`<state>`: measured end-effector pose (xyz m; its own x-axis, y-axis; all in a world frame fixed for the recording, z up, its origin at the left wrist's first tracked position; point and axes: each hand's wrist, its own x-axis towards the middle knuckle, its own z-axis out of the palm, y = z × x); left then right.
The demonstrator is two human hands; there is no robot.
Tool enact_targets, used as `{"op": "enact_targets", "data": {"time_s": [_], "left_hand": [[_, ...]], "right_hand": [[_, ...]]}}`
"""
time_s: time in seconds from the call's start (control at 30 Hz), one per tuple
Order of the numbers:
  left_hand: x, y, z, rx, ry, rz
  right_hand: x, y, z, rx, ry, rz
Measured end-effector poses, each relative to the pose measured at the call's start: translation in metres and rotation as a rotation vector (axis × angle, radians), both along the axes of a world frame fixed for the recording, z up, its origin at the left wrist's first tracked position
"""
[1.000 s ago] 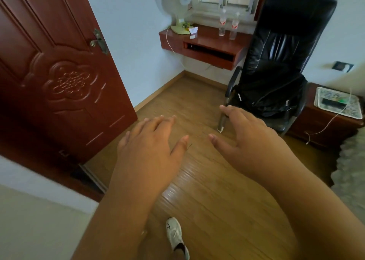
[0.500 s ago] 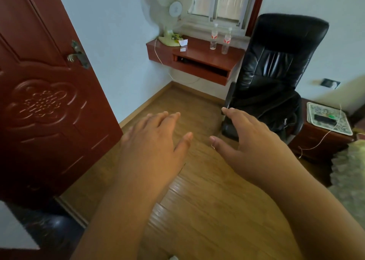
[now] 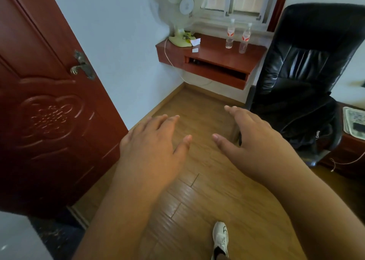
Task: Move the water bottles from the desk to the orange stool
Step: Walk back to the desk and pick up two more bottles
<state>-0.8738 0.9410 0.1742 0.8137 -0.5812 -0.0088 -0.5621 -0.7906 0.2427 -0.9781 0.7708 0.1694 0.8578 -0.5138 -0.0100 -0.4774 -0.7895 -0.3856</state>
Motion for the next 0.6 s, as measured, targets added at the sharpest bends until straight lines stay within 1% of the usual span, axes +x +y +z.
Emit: {"op": "enact_targets", "data": {"time_s": [0.3,0.6], "left_hand": [[0.076,-0.113,0.021,0.016,-0.06,0.061],[0.137,-0.175,0.013,0.016,-0.024,0.072]], "right_hand": [[0.086,-0.12,0.019,0.016,-0.073,0.054],[0.148,-0.184,0.02,0.011,-0.032,0.086]]}}
